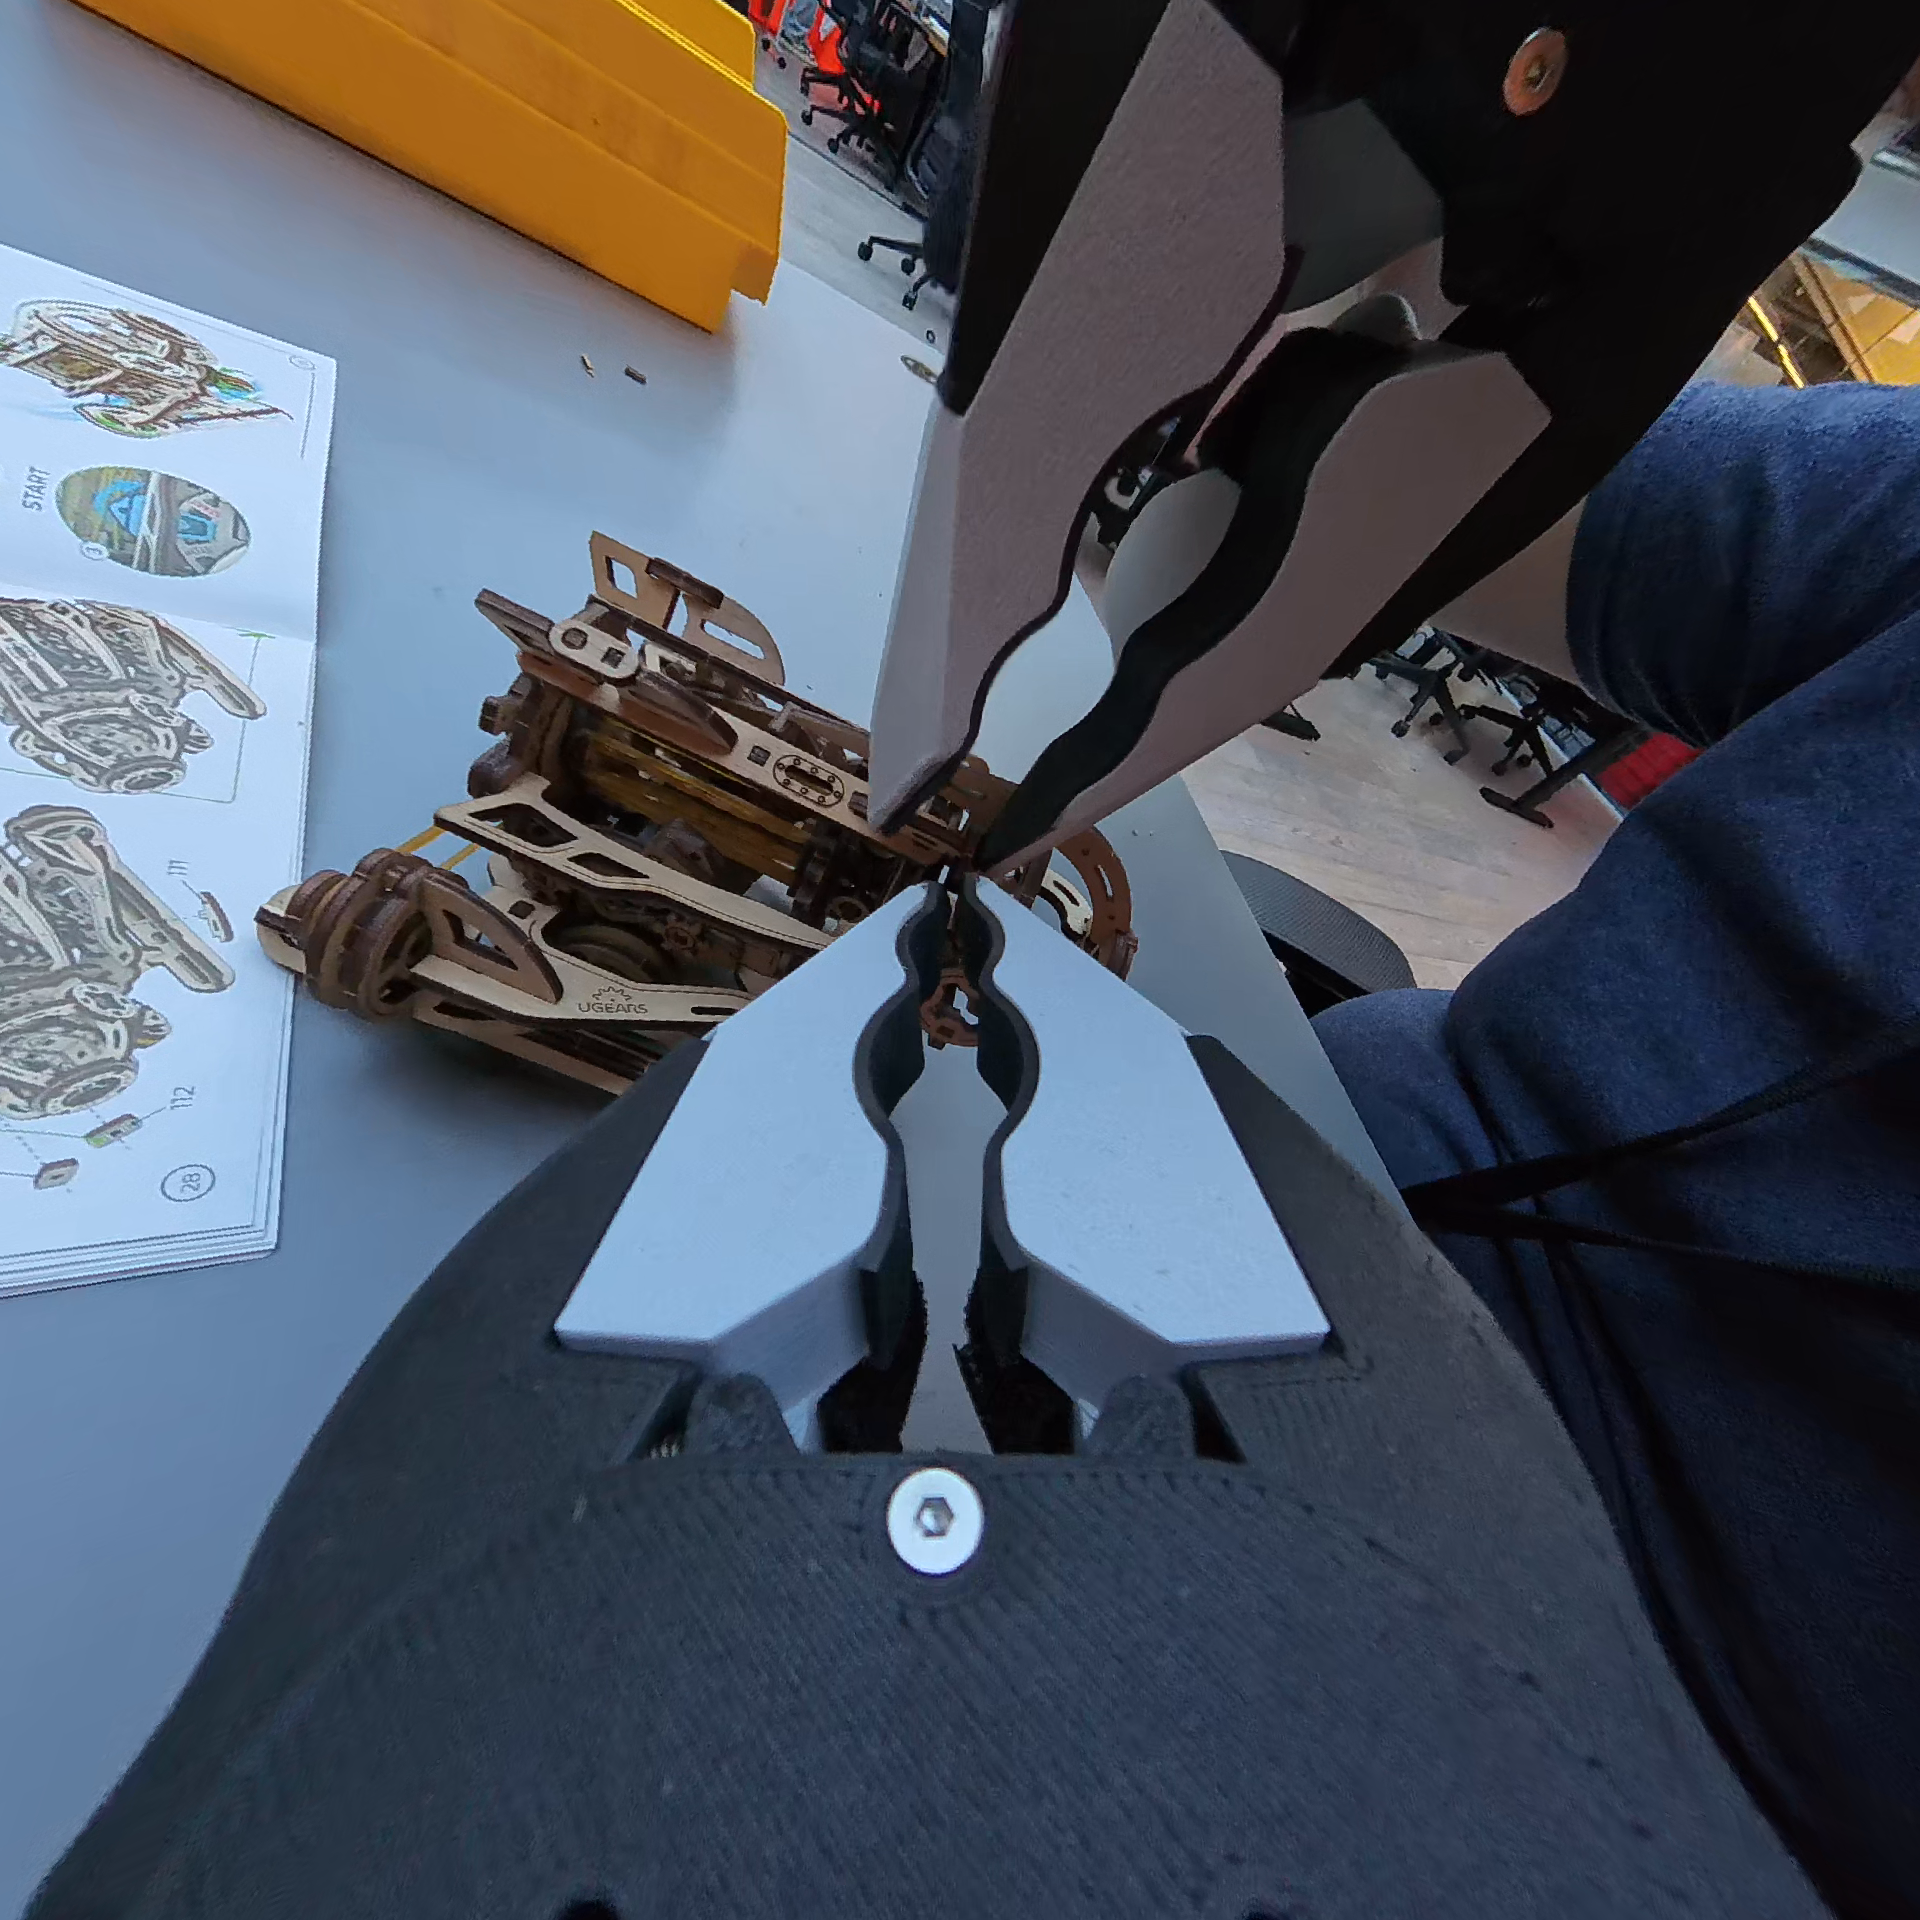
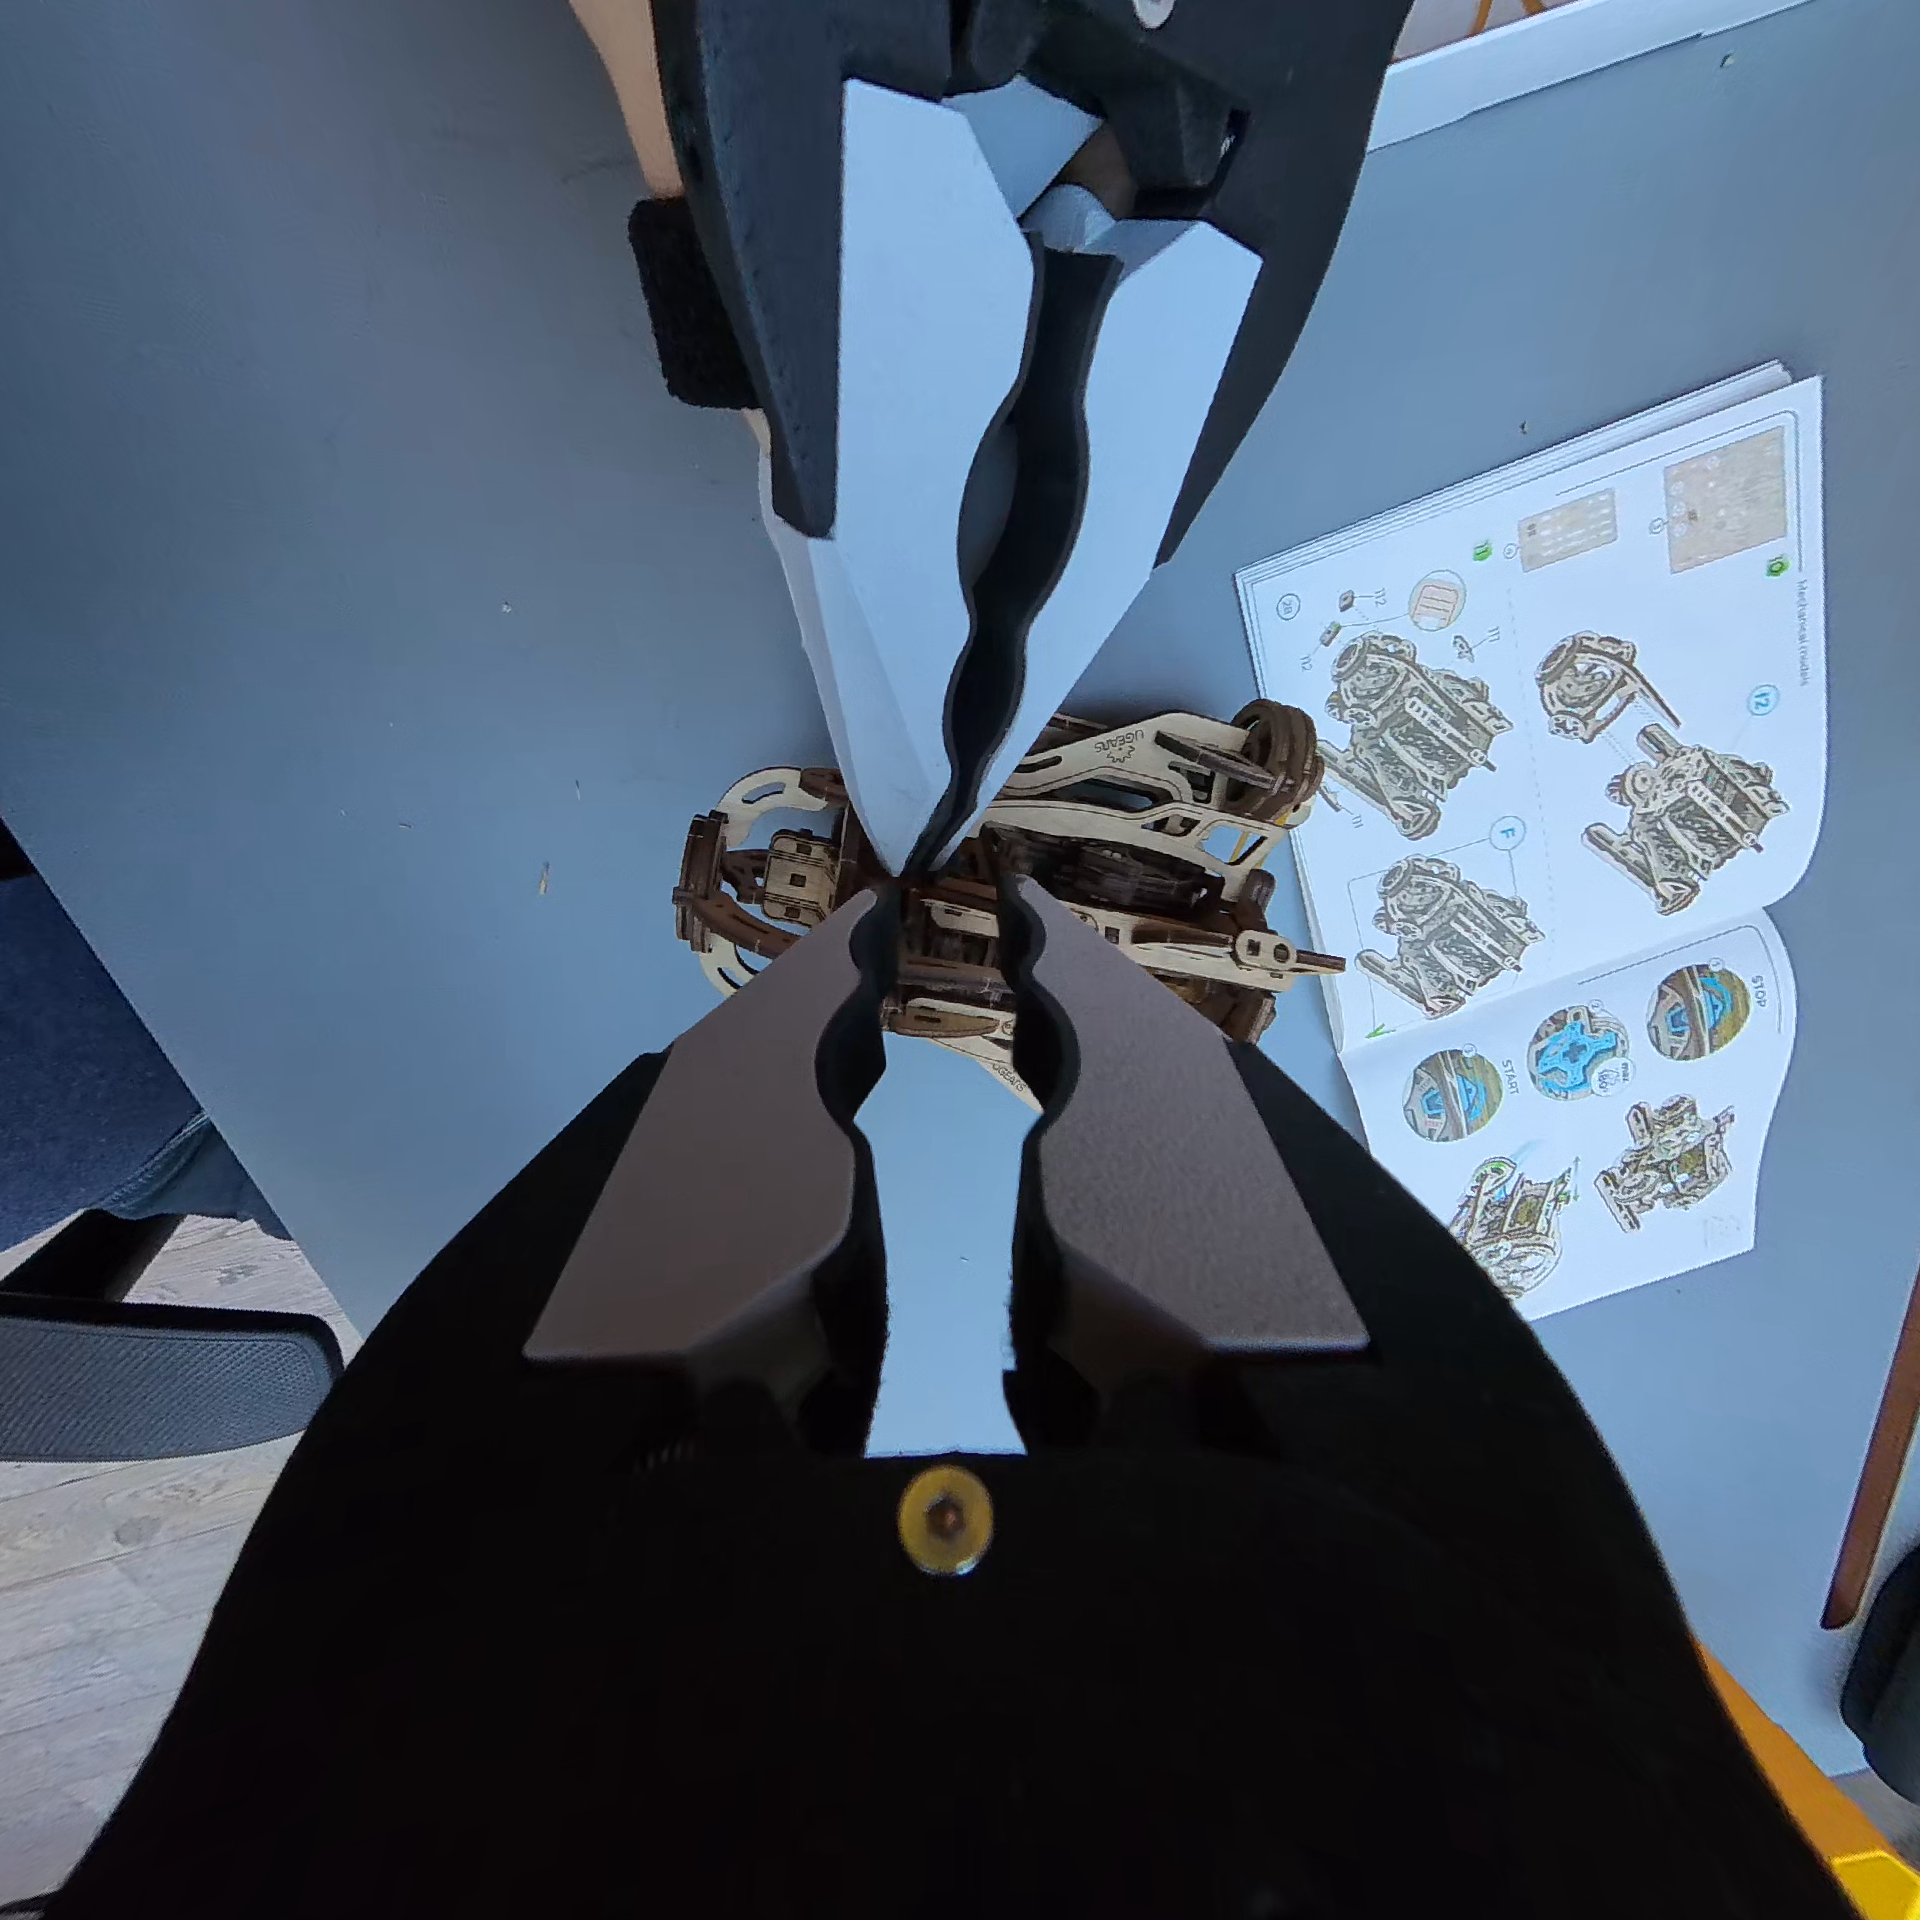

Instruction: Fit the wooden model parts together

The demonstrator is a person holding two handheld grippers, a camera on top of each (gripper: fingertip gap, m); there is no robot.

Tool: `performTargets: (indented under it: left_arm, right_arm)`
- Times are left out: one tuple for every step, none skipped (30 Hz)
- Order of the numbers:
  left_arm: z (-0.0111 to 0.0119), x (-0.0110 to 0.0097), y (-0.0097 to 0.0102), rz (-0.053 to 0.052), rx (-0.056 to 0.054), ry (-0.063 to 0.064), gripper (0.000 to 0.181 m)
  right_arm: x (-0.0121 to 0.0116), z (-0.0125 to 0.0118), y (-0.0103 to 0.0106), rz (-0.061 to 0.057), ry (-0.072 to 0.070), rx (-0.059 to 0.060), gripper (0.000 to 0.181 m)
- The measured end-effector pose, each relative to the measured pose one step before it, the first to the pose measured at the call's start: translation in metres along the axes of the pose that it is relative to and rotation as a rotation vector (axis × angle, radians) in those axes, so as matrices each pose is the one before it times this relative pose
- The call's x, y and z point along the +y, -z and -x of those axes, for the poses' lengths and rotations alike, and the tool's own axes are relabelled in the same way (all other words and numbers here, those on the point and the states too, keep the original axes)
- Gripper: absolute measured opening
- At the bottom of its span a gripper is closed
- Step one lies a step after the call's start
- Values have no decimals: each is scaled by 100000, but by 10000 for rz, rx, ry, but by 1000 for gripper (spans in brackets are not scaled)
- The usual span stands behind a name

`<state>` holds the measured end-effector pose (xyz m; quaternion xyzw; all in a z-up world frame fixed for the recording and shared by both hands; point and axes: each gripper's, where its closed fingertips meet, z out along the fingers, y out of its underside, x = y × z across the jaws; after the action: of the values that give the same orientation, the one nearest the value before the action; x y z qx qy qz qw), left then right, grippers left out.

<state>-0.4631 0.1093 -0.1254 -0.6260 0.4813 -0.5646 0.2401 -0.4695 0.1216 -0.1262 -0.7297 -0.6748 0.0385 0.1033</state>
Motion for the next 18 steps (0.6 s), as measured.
performTargets:
  left_arm:
    - [3, -22, 8, -32, 22, 38, 0]
    - [-5, -31, 5, -26, 18, 31, 0]
    - [3, -20, -4, -20, 5, 3, 0]
    - [-6, 12, 1, 6, 2, -9, 0]
    - [-5, 8, 0, 3, -1, -3, 0]
    - [-15, 3, -9, 5, -2, -5, 0]
    - [-19, 13, -18, 8, 6, -6, 0]
    - [-28, 32, -36, 17, 9, -3, 0]
    - [-25, 30, -14, 17, 4, -5, 0]
    - [-22, 23, -18, 12, 4, -10, 0]
    - [-38, 35, -31, 23, 12, -12, 0]
    - [-69, 55, -62, 40, 24, -13, 0]
    - [-86, 79, -73, 48, 30, -15, 0]
    - [-58, 46, -76, 28, 7, -17, 0]
    - [-17, 24, -24, 10, -15, -25, 0]
    - [-6, -3, 0, 4, -17, -27, 0]
    - [2, -1, -3, -1, -9, -16, 0]
    - [-14, 23, -12, 7, 7, -11, 0]
  right_arm:
    - [17, -26, 64, -36, -3, 46, 18]
    - [-2, -48, 72, -79, -24, 53, 18]
    - [-20, -60, 32, -122, -94, 22, 19]
    - [35, -98, 1, -108, -165, 6, 21]
    - [131, -117, -43, -62, -192, 6, 24]
    - [101, -55, -42, -76, -212, -40, 25]
    - [41, 21, -42, -83, -202, -69, 26]
    - [55, 27, -56, -41, -110, -40, 26]
    - [21, 61, -23, -34, -14, -15, 25]
    - [-16, 48, 0, -14, 76, 28, 25]
    - [12, 45, -4, 27, 149, 57, 24]
    - [75, 98, -16, 71, 92, 15, 24]
    - [59, 108, -22, 84, 27, -28, 25]
    - [40, 41, -13, 70, 32, 1, 24]
    - [18, 18, 1, 31, 37, 23, 24]
    - [1, -10, 7, 13, 10, 18, 24]
    - [-4, -17, 11, 7, -14, 13, 24]
    - [13, -9, -4, 7, 22, 3, 23]
